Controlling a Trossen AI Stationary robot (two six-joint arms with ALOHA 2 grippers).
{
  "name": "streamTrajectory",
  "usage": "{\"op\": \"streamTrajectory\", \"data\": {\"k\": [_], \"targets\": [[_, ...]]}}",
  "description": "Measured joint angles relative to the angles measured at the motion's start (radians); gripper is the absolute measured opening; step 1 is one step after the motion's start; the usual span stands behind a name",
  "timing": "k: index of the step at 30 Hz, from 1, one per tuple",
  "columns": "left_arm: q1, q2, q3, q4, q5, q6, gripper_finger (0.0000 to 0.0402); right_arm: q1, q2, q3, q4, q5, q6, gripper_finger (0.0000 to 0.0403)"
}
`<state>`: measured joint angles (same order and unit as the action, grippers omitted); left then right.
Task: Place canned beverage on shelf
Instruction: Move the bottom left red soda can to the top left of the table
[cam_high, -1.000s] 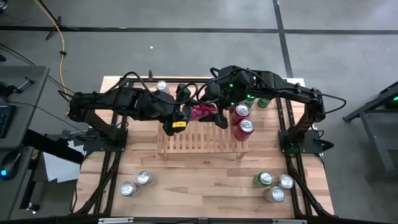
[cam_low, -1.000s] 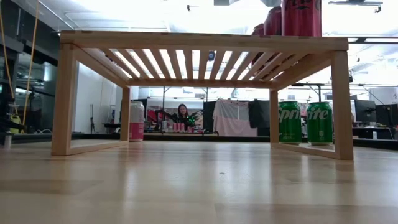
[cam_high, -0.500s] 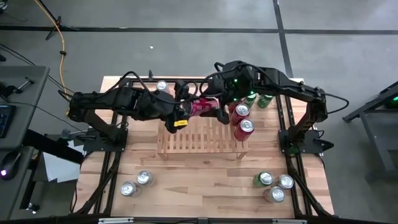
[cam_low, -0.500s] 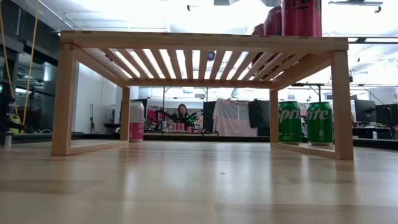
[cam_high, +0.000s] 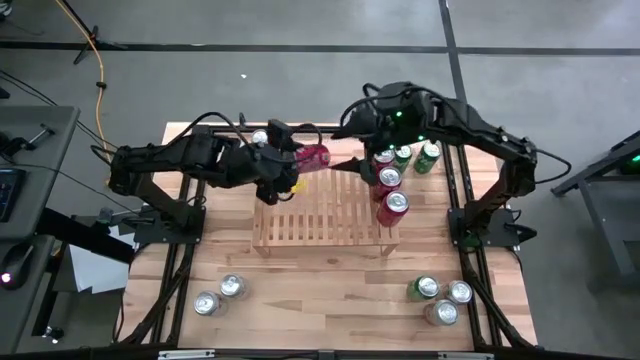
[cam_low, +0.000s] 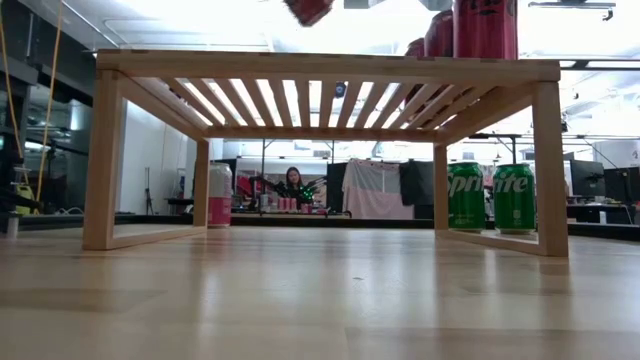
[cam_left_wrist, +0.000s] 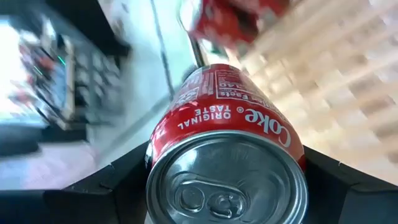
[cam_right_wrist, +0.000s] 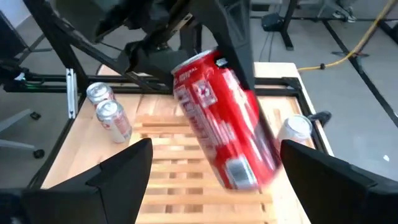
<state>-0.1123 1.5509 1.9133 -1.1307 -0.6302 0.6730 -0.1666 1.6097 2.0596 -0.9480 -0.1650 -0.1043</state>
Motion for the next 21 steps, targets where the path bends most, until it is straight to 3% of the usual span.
{"op": "streamTrajectory", "data": {"k": [5, 10, 21], "targets": [[0.072, -0.003, 0.0, -0.205, -0.032, -0.302, 0.0282, -0.038, -0.056, 0.004, 0.002, 0.01, 0.029, 0.0337], [0.247, -0.005, -0.029, -0.462, 0.007, -0.687, 0.0282, -0.06, -0.064, 0.002, -0.003, 0.011, 0.038, 0.0337], [0.615, -0.186, -0.463, -0.252, 0.163, -0.96, 0.0282, -0.065, -0.058, 0.002, -0.109, 0.01, 0.04, 0.0337]]}}
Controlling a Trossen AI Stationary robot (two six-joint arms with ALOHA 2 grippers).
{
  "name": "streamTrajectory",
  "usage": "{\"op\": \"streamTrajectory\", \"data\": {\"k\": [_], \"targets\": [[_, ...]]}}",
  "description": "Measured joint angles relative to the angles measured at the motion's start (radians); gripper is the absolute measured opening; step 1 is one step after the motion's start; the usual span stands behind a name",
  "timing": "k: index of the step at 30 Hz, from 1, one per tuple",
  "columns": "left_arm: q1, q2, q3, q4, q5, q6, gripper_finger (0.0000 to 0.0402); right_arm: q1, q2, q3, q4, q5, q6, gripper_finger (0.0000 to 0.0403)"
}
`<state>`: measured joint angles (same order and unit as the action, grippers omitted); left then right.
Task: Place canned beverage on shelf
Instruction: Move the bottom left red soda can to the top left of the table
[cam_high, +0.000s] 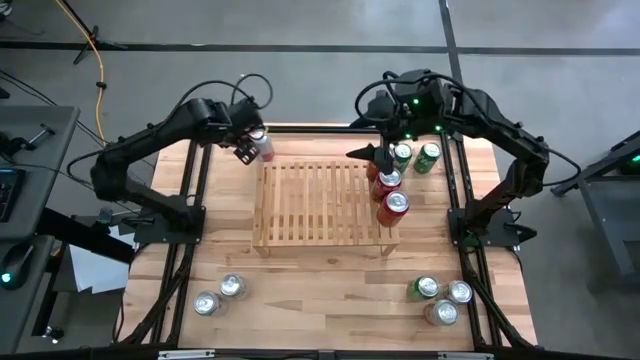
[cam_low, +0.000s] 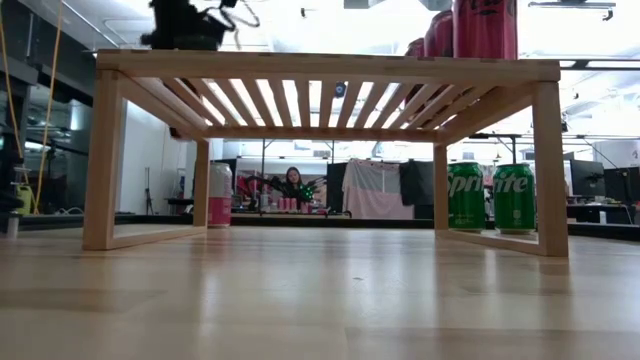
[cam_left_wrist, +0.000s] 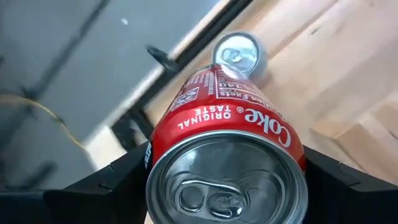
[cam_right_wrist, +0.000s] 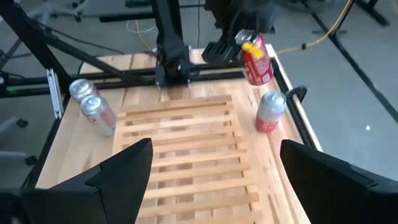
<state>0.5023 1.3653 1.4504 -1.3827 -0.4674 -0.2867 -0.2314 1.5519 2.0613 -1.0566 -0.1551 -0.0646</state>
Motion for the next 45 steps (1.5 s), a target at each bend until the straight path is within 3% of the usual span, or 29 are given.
{"op": "streamTrajectory", "data": {"k": [5, 11, 21, 45], "targets": [[0.066, -0.086, -0.167, 0.107, 0.149, -0.084, 0.0282, 0.0, 0.0, 0.0, -0.008, -0.001, -0.002, 0.0337], [0.125, -0.094, -0.3, 0.107, 0.157, -0.179, 0.0282, 0.0, 0.0, 0.0, -0.005, 0.022, -0.02, 0.0337], [0.235, -0.076, -0.487, 0.238, 0.279, -0.204, 0.0306, 0.0, 0.001, 0.0, -0.004, 0.024, -0.02, 0.0337], [0.262, -0.076, -0.52, 0.268, 0.294, -0.149, 0.0316, 0.0, 0.001, 0.0, -0.008, 0.025, 0.005, 0.0337]]}}
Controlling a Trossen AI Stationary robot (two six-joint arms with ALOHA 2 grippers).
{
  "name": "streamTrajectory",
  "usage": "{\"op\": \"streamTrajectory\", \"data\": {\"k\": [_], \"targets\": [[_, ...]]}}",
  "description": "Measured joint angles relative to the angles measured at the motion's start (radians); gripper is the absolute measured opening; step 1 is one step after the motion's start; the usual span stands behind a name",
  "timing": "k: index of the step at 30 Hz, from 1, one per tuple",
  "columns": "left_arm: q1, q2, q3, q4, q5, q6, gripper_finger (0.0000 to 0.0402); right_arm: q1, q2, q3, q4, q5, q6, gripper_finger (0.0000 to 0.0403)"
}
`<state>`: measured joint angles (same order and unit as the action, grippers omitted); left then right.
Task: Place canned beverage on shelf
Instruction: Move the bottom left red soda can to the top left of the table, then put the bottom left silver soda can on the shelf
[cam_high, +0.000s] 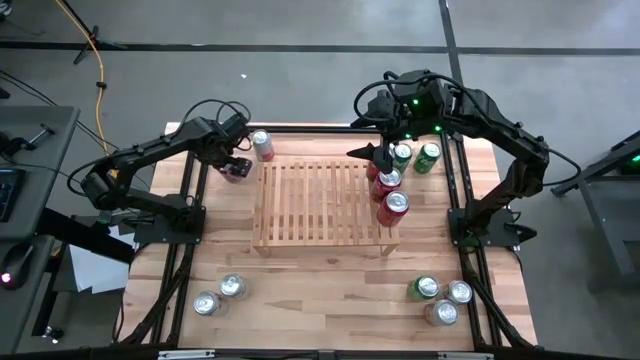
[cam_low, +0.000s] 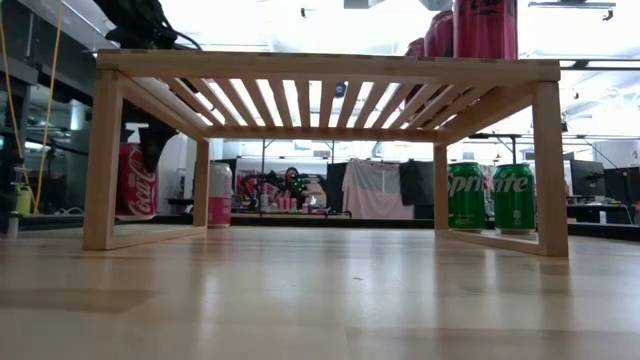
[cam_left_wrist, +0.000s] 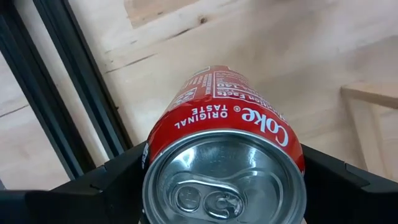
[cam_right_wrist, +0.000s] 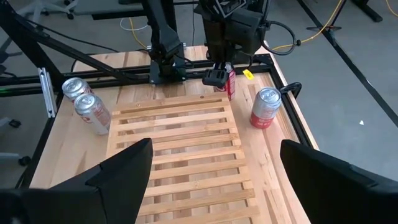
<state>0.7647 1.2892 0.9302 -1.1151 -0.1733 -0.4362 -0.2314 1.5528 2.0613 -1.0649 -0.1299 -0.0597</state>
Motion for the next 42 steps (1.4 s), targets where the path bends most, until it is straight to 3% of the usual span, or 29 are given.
{"op": "streamTrajectory", "data": {"k": [10, 20, 24, 31, 36, 42], "targets": [[0.002, 0.0, 0.002, 0.011, -0.031, 0.002, 0.0353, 0.0, 0.0, 0.0, 0.0, 0.0, 0.0, 0.0337], [0.002, 0.0, 0.026, -0.002, 0.021, 0.028, 0.0389, 0.0, 0.0, 0.0, 0.0, 0.0, 0.0, 0.0337], [0.002, 0.0, 0.132, -0.052, 0.085, 0.053, 0.0388, 0.0, 0.0, 0.0, 0.0, 0.0, -0.006, 0.0337], [-0.021, -0.019, 0.46, -0.101, 0.178, 0.08, 0.039, -0.021, -0.08, 0.0, -0.002, 0.08, -0.043, 0.0337], [-0.119, -0.116, 0.567, 0.196, 0.187, 0.201, 0.039, -0.052, -0.156, 0.0, -0.057, 0.1, 0.035, 0.0337], [-0.231, -0.247, 0.448, 0.668, 0.188, 0.228, 0.039, -0.056, -0.203, 0.001, -0.13, 0.098, 0.102, 0.0337]]}}
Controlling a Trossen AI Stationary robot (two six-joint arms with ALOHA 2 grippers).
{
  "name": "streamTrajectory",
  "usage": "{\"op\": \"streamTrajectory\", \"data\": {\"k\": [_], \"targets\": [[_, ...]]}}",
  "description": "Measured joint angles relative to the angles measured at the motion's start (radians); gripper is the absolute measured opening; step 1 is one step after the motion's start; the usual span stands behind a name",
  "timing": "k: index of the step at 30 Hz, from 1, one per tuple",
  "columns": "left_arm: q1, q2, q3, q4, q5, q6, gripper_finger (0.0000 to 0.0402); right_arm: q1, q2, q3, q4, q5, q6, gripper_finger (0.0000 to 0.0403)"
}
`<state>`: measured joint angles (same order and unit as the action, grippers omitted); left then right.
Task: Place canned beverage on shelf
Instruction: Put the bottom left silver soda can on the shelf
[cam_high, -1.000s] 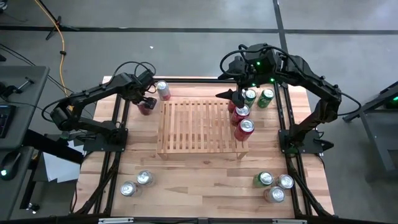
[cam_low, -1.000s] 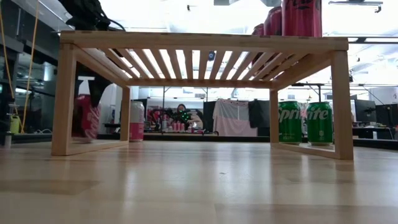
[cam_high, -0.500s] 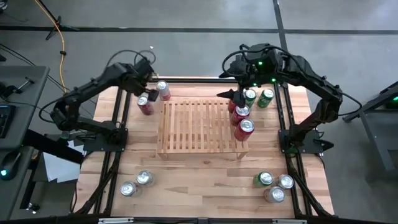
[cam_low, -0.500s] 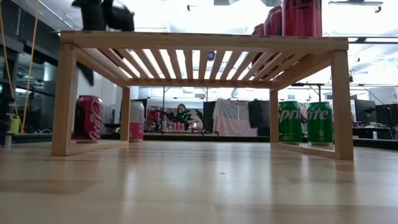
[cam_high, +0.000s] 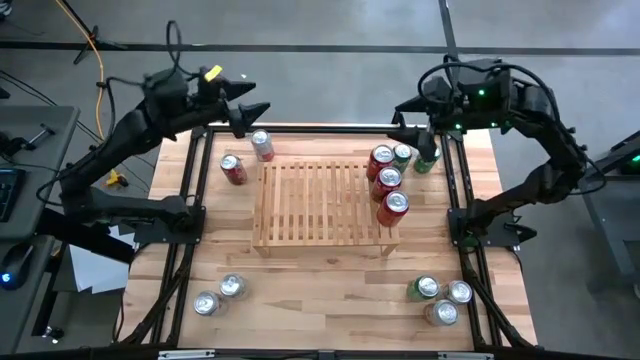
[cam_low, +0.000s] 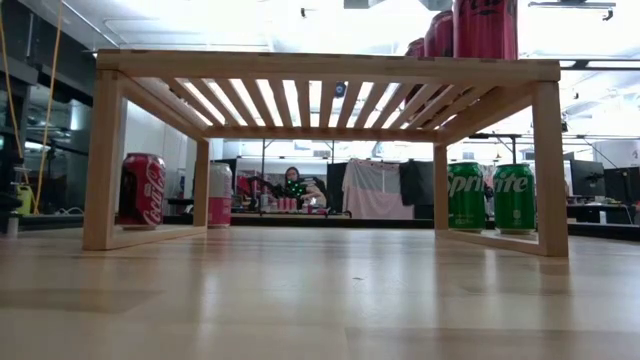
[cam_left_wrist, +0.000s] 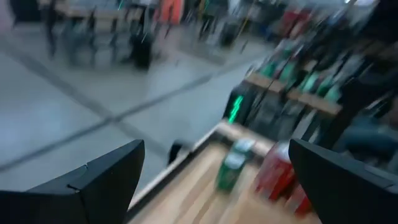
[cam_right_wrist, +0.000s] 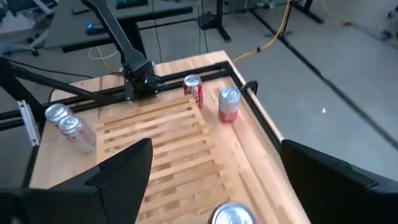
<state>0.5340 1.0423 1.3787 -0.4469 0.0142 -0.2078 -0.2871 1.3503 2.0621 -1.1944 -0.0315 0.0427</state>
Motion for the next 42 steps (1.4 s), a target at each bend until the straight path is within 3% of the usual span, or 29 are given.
{"op": "streamTrajectory", "data": {"k": [3, 9, 15, 19, 26, 30, 34, 37, 42], "targets": [[-0.032, -0.035, -0.071, 0.078, 0.011, -0.049, 0.039, 0.017, -0.005, 0.0, -0.053, -0.016, 0.034, 0.0337], [-0.087, -0.082, -0.136, 0.171, 0.157, -0.104, 0.039, 0.089, -0.004, 0.0, -0.133, -0.029, 0.073, 0.0337], [-0.159, -0.087, -0.13, 0.156, 0.13, -0.175, 0.039, 0.118, -0.004, 0.0, -0.105, 0.011, 0.051, 0.0337], [-0.292, -0.063, -0.044, -0.064, 0.118, -0.246, 0.039, 0.118, -0.004, 0.0, -0.091, 0.042, 0.027, 0.0337], [-0.659, 0.089, 0.207, -0.651, -0.129, -0.418, 0.039, 0.117, -0.004, 0.0, -0.073, 0.091, -0.026, 0.0337], [-0.832, 0.208, 0.296, -0.879, -0.154, -0.549, 0.039, 0.117, -0.002, 0.0, -0.068, 0.15, -0.053, 0.0337], [-0.975, 0.305, 0.3, -1.104, -0.153, -0.66, 0.039, 0.117, -0.001, 0.0, -0.068, 0.181, -0.076, 0.0337], [-1.076, 0.346, 0.242, -1.102, -0.15, -0.749, 0.039, 0.117, -0.001, 0.0, -0.067, 0.182, -0.077, 0.0337], [-1.185, 0.327, 0.075, -0.929, -0.102, -0.942, 0.039, 0.117, -0.001, -0.001, -0.074, 0.182, -0.079, 0.0337]]}}
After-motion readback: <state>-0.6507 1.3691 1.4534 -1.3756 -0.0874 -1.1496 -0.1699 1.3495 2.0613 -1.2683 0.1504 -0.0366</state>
